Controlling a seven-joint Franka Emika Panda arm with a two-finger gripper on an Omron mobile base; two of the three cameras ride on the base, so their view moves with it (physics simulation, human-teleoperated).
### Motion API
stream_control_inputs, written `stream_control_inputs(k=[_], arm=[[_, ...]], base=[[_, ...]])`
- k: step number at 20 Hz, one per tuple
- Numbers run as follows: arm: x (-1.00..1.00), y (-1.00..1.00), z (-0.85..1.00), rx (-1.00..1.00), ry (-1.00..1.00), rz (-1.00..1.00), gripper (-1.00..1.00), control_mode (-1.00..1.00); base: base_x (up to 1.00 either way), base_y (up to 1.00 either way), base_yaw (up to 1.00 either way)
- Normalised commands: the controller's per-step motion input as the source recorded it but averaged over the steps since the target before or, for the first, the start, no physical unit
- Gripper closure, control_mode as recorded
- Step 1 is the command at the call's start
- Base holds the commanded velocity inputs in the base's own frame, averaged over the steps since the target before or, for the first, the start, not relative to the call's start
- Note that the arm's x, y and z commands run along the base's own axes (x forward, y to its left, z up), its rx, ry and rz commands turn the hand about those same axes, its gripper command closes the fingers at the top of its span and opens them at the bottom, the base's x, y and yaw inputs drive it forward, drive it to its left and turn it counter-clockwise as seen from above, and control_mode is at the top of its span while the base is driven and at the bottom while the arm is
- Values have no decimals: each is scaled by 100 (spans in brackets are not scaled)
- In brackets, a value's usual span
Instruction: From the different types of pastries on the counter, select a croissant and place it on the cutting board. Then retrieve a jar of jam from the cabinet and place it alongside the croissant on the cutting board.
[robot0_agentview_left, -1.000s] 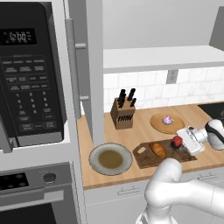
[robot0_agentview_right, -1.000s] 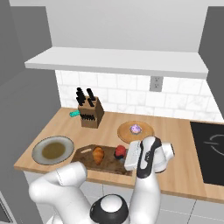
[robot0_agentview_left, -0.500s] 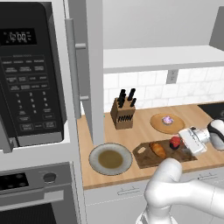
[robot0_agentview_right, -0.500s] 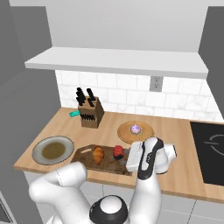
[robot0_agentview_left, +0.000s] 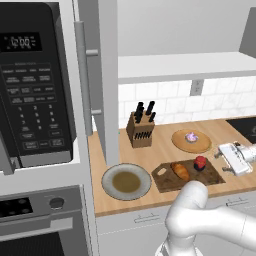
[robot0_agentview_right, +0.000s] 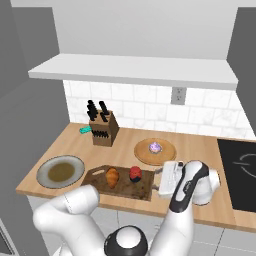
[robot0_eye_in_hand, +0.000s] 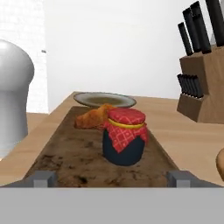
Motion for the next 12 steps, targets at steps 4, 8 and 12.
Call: stream_control_inputs(k=[4, 8, 12], arm=[[-49, 16, 97, 0, -28, 0, -100, -100], [-55, 17, 88, -1, -28, -8, -100, -100], [-44, 30, 79, -2, -24, -9, -100, -100]], base=[[0, 0, 0], [0, 0, 0], [0, 0, 0]])
